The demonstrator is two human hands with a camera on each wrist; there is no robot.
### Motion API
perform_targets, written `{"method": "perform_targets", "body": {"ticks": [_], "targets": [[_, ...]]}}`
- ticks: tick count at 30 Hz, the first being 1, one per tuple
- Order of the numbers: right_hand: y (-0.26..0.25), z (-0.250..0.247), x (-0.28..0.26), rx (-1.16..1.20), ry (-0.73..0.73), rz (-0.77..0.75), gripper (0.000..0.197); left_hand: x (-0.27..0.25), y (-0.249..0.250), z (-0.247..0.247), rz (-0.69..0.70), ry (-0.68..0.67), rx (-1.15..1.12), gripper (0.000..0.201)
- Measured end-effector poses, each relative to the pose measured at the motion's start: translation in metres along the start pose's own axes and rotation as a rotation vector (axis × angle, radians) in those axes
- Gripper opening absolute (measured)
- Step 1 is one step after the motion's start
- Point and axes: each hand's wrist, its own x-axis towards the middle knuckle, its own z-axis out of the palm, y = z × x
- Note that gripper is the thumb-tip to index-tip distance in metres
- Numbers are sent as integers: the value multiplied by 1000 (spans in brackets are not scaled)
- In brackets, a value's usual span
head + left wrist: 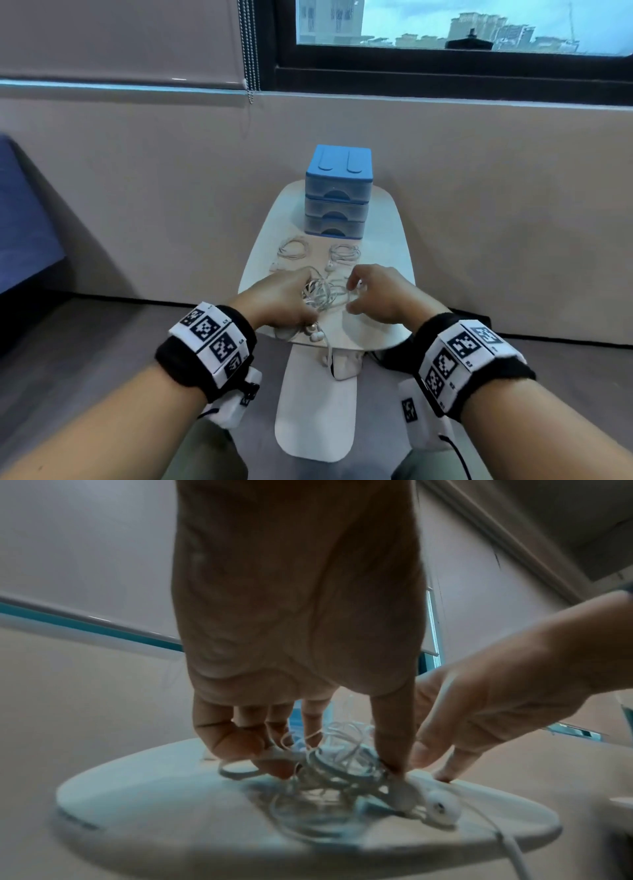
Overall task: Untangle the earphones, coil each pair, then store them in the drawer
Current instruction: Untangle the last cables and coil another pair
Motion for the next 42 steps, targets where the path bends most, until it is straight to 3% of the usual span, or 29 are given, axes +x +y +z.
{"method": "perform_targets", "body": {"ticks": [4,8,11,14,17,21,25,28,31,35,42], "targets": [[4,-4,2,26,-17,29,29,-11,-2,1,-26,112,-128,16],[0,-2,2,10,-52,20,26,-25,-6,1,3,215,-605,3],[5,-2,0,60,-41,27,26,-40,-1,2,-9,266,-988,9],[13,-1,-6,257,19,59,26,-58,9,2,0,273,-1383,23],[14,3,-18,417,58,90,22,-71,16,7,16,252,-1619,26],[10,17,-38,545,135,118,27,-82,19,22,20,194,-1687,29],[4,25,-78,818,245,29,15,-87,18,35,16,212,-1676,22],[-2,28,-105,875,101,-88,7,-87,18,40,24,207,-1686,20],[-1,34,-113,833,-24,-133,16,-88,20,41,33,184,-1695,22],[3,43,-108,852,-18,-100,23,-89,21,43,34,175,-1703,26],[6,57,-104,813,1,-131,18,-88,14,49,18,155,-1772,30]]}}
